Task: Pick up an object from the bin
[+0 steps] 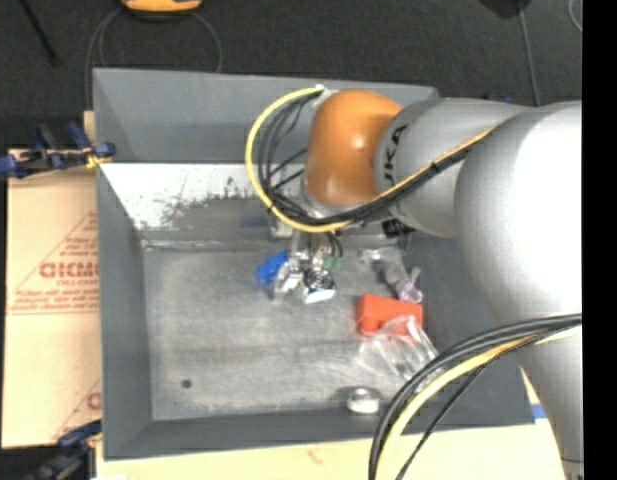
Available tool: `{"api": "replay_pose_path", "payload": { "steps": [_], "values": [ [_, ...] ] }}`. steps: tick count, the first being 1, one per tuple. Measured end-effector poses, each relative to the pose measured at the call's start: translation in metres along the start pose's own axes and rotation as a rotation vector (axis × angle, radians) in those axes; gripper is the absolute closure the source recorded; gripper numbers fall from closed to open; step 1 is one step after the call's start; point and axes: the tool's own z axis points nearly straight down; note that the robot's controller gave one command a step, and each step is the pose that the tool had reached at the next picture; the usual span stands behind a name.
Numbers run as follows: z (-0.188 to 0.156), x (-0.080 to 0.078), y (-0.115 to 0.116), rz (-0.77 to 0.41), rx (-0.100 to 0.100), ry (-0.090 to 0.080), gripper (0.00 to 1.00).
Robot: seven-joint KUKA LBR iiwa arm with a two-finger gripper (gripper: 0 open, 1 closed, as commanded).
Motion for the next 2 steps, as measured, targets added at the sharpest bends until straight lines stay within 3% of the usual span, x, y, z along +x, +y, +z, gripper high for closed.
{"api": "replay_pose_path", "payload": {
  "steps": [1,2],
  "values": [
    [-0.0022,-0.0019,-0.0002,0.0,0.001,-0.003,0.0],
    [-0.006,-0.0047,-0.0003,0.002,-0.001,-0.012,1.0]
  ]
}}
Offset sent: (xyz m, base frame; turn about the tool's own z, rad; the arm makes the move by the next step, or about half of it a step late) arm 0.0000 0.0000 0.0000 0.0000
